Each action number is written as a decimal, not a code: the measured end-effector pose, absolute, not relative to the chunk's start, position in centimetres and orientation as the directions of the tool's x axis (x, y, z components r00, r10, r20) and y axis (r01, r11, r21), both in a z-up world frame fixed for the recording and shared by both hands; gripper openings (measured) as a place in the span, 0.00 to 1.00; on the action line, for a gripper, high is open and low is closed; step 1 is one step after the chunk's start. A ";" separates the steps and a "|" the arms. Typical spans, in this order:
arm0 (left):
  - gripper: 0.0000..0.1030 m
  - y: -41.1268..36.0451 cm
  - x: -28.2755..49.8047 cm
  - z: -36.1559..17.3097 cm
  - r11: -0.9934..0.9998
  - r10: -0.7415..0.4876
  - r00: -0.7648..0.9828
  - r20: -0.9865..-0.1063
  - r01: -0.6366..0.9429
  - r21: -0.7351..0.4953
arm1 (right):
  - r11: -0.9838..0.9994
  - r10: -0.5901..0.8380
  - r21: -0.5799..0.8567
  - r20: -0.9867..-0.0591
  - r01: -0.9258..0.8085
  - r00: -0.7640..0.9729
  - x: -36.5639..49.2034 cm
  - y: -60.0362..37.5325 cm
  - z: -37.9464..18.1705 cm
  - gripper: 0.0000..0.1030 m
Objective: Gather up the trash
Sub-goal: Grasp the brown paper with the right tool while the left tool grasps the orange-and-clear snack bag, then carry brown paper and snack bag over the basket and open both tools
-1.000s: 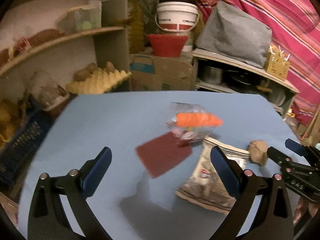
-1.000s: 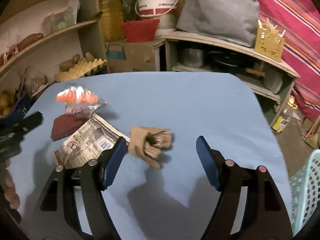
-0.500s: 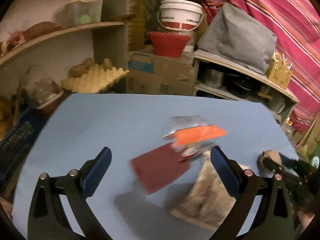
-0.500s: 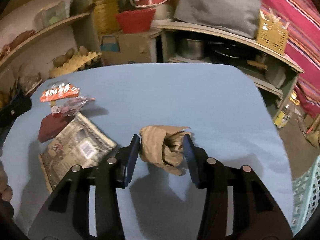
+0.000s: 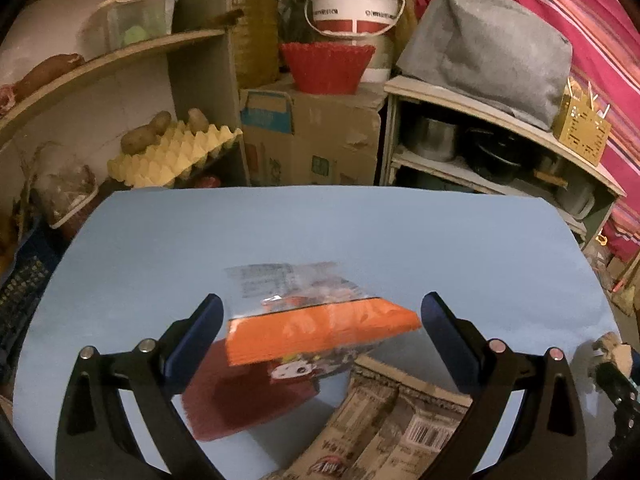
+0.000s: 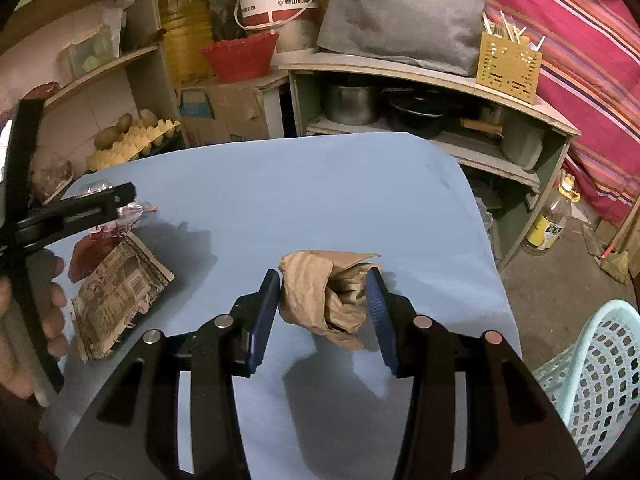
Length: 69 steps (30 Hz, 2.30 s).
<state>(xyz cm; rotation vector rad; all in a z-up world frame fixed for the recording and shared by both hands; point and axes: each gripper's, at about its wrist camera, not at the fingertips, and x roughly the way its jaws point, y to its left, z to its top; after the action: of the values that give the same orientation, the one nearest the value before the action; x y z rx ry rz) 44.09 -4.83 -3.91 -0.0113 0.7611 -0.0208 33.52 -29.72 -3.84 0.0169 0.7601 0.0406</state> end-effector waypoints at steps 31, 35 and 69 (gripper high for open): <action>0.58 -9.5 36.1 1.8 0.975 -0.214 0.761 -0.612 0.209 -0.081 | 0.997 -0.048 0.014 -0.606 0.072 0.794 25.8 -37.0 1.4 0.44; 0.58 -13.6 32.4 3.8 0.954 -0.282 0.765 -0.579 0.287 -0.086 | 0.992 -0.092 0.020 -0.590 0.128 0.802 23.2 -40.8 2.3 0.44; 0.84 -41.9 23.3 -1.4 0.754 -0.555 0.512 -0.656 0.643 -0.136 | 0.894 -0.267 0.121 -0.630 0.432 0.729 10.3 -61.4 -0.4 0.44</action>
<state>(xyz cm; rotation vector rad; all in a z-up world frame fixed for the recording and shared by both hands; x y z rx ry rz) 23.29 -41.91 -1.40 0.1311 0.7399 -0.7231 10.26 -61.44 -0.36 0.2687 0.6474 -0.3897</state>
